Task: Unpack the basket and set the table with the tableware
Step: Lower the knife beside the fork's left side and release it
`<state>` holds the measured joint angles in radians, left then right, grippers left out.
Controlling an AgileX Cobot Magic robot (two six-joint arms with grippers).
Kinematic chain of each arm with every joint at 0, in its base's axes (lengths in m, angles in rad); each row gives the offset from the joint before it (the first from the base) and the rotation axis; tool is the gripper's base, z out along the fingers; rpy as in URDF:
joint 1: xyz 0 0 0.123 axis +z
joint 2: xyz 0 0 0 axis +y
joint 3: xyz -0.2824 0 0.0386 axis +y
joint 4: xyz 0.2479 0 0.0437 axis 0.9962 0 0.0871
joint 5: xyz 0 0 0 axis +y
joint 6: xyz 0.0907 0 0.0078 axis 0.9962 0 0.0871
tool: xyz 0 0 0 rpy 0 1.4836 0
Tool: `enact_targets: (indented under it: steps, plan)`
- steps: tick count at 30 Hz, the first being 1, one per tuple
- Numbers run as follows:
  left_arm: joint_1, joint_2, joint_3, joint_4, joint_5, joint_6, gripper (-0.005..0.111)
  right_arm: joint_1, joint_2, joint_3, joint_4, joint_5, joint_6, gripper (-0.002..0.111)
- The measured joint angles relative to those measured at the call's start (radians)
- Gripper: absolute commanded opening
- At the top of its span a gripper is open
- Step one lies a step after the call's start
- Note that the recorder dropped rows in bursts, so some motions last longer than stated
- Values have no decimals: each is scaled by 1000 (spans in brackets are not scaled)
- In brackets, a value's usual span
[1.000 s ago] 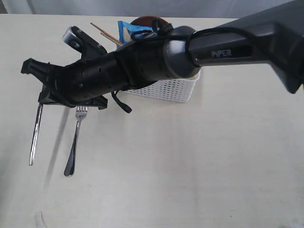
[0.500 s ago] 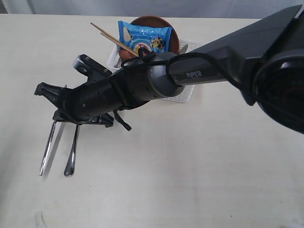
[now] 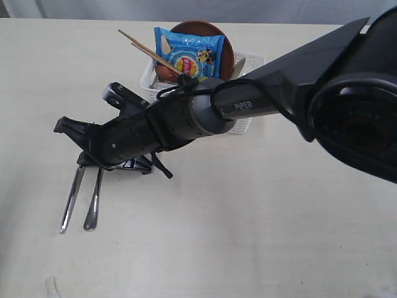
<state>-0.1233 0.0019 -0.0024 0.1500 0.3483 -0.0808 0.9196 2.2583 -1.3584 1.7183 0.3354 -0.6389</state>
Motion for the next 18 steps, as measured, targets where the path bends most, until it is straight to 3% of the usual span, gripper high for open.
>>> enact_targets:
  steps: [18]
  plan:
    - [0,0,0,0,0,0,0,0,0,0,15,-24,-17,0]
